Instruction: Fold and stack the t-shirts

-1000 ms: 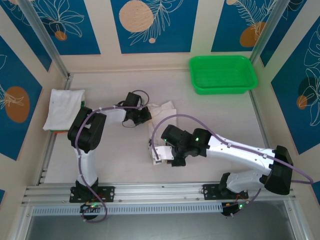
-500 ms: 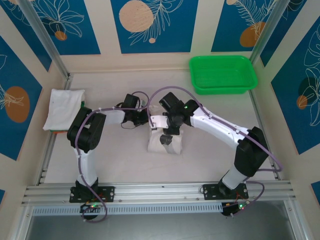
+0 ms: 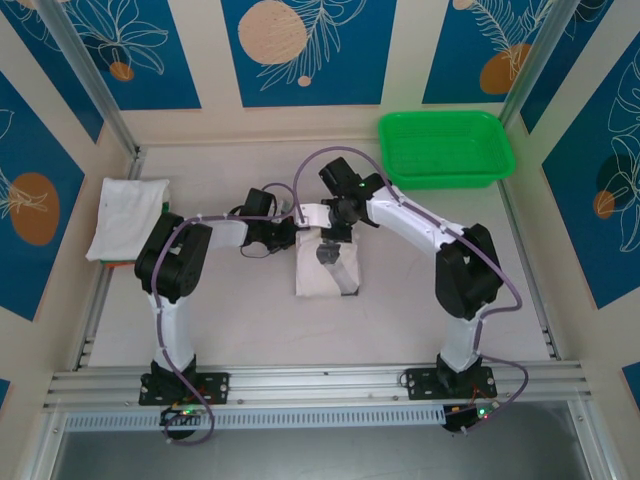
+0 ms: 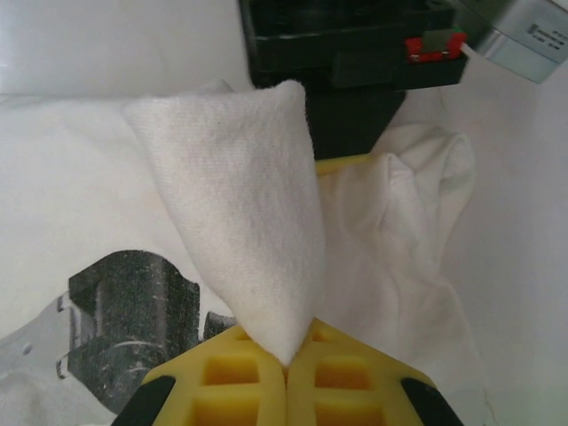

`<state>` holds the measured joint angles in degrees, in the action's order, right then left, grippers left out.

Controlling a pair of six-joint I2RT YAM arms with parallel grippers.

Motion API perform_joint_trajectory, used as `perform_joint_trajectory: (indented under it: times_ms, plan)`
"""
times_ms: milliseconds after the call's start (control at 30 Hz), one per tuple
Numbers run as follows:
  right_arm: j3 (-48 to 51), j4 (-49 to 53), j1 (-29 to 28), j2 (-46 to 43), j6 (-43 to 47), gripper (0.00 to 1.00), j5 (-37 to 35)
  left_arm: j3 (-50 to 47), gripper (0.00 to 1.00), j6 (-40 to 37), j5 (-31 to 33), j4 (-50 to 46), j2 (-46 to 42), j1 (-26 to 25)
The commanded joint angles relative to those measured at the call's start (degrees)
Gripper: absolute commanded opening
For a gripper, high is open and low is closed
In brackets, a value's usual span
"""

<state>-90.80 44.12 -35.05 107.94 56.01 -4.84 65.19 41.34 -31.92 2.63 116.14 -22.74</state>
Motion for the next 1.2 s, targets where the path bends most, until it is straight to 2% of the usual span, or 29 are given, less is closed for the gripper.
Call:
perform_joint_trajectory:
  times_ms: [0,233,1167]
  plan:
    - [-4.4,-1.4,1.0,2.4,1.7,0.00,1.9,-1.3,0.00,-2.2,1.6,-3.8,3.6,0.5]
    - [-8.9,-0.4,2.3,7.4,2.7,0.00,-1.0,-1.9,0.00,-2.6,1.9,-3.6,4.8,1.5]
    - [-13.5,-11.1,3.8,18.1,0.1,0.00,-8.3,-2.5,0.00,-2.8,1.5,-2.9,5.5,2.0]
